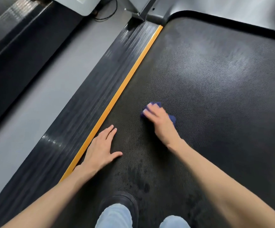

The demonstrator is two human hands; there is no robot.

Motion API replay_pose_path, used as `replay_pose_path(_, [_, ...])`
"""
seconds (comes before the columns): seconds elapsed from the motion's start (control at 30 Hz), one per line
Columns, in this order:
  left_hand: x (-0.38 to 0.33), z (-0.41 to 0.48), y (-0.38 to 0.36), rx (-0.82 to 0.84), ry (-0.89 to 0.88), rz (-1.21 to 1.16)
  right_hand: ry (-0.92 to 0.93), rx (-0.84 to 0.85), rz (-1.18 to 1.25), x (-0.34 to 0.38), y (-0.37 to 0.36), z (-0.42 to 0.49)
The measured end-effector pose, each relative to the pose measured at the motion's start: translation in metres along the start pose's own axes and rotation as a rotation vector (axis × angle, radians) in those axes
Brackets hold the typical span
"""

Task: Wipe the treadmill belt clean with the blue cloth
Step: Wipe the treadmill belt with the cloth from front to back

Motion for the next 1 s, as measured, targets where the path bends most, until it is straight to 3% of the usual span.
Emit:
replay_pose_path(0.07, [-0.001, 0.001, 0.003, -0.023, 0.023, 0.025, 0.318, 0.185, 0.122, 0.042, -0.031, -0.026])
replay_pose_path(0.13, [-0.004, 0.003, 0.005, -0.02, 0.035, 0.04, 0.557, 0.365, -0.067, 0.065, -0.044, -0.052])
replay_pose_path(0.17, [-0.005, 0.004, 0.006, -0.012, 0.041, 0.046, 0.537, 0.346, -0.118, 0.053, -0.037, -0.047])
replay_pose_path(0.2, [-0.006, 0.005, 0.007, -0.006, 0.045, 0.056, 0.407, 0.33, -0.101, 0.038, -0.023, -0.031])
replay_pose_path(0.3, [-0.006, 0.009, 0.008, 0.024, 0.037, 0.086, -0.013, 0.022, -0.041, 0.004, 0.01, 0.008])
replay_pose_path(0.33, [-0.006, 0.01, 0.009, 0.035, 0.038, 0.095, -0.125, -0.006, -0.05, 0.01, 0.009, 0.013])
replay_pose_path(0.4, [-0.009, 0.015, 0.01, 0.053, 0.035, 0.122, 0.009, 0.003, -0.065, 0.038, -0.005, 0.003])
replay_pose_path(0.5, [-0.013, 0.022, 0.012, 0.059, 0.036, 0.137, 0.308, 0.328, -0.066, 0.073, -0.041, -0.046])
replay_pose_path(0.57, [-0.015, 0.024, 0.011, 0.078, 0.041, 0.127, 0.369, 0.321, -0.115, 0.06, -0.037, -0.049])
replay_pose_path(0.63, [-0.013, 0.024, 0.011, 0.105, 0.046, 0.129, 0.283, 0.202, -0.126, 0.031, -0.016, -0.037])
replay_pose_path(0.73, [-0.015, 0.023, 0.009, 0.139, 0.048, 0.135, -0.066, -0.127, -0.146, -0.029, 0.035, -0.028])
replay_pose_path(0.83, [-0.024, 0.025, 0.009, 0.174, 0.046, 0.121, -0.329, -0.325, -0.118, -0.028, 0.042, -0.034])
replay_pose_path(0.87, [-0.027, 0.026, 0.01, 0.187, 0.036, 0.098, -0.31, -0.319, -0.109, -0.013, 0.031, -0.036])
replay_pose_path(1.0, [-0.043, 0.031, 0.005, 0.246, -0.139, 0.093, 0.111, -0.019, -0.249, 0.05, -0.022, -0.069])
Point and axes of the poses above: each hand's wrist, its own z-axis towards the middle knuckle, its own y-axis out of the back of the hand, x = y × z, the point moved 7 cm from there along z, towards the middle knuckle, and after that the axes turned 5 degrees about -x, right-handed, at the moved point
